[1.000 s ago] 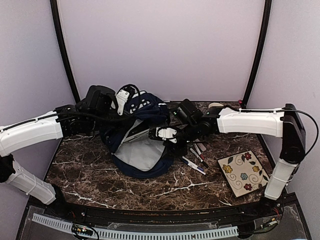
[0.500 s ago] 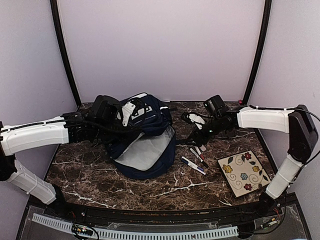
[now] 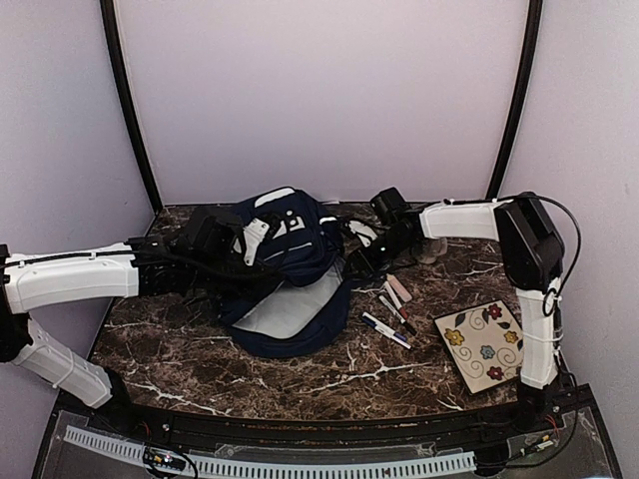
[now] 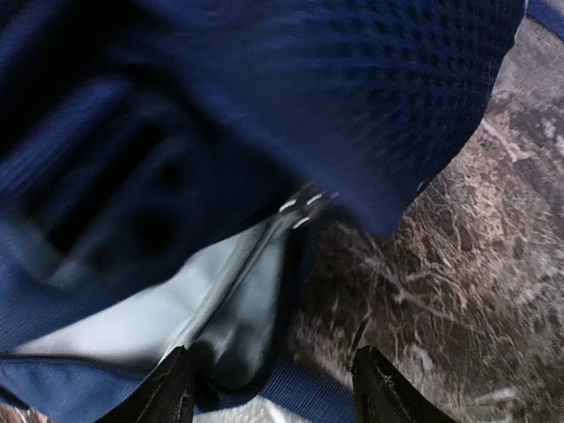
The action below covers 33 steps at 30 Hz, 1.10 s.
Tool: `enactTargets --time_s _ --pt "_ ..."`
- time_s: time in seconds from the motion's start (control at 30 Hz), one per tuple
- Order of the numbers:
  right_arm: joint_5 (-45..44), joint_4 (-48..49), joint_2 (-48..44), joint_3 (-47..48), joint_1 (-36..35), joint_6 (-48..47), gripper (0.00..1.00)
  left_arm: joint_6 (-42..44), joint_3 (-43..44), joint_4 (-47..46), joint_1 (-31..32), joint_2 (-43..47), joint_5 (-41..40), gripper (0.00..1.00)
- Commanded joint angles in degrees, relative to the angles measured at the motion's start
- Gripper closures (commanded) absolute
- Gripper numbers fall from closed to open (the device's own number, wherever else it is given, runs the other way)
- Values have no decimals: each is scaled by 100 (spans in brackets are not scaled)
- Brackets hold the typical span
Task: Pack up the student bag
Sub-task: Place the largest pocket of the bag in the student bag.
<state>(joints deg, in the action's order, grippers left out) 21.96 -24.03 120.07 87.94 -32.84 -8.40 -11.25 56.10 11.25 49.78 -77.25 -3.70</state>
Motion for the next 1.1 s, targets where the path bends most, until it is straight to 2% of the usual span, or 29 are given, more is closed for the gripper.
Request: enactTargets --time_s 0.0,0.1,0.27,0.37,0.6,0.7,0.9,1.07 --pt "122 -120 557 663 24 395 40 -322 -109 165 32 557 -103 100" --pt "234 -292 1000 1315 24 518 44 -410 -217 256 62 832 -203 100" --pt "629 -333 1554 2283 -8 767 59 -575 -292 473 99 1130 -263 100" --pt "678 -434 1800 2764 -86 838 64 -628 -275 613 139 1236 -305 100" --pt "727 -488 1902 2877 -238 844 68 -615 -300 682 172 1247 -422 100" --pt "776 -422 1713 2589 -234 849 67 -543 -343 654 172 1171 -612 100" --pt "730 -555 1052 2099 -135 697 47 -402 -342 595 172 1017 -745 100" --pt "510 -915 172 1538 67 220 40 -332 -367 534 170 952 -778 100"
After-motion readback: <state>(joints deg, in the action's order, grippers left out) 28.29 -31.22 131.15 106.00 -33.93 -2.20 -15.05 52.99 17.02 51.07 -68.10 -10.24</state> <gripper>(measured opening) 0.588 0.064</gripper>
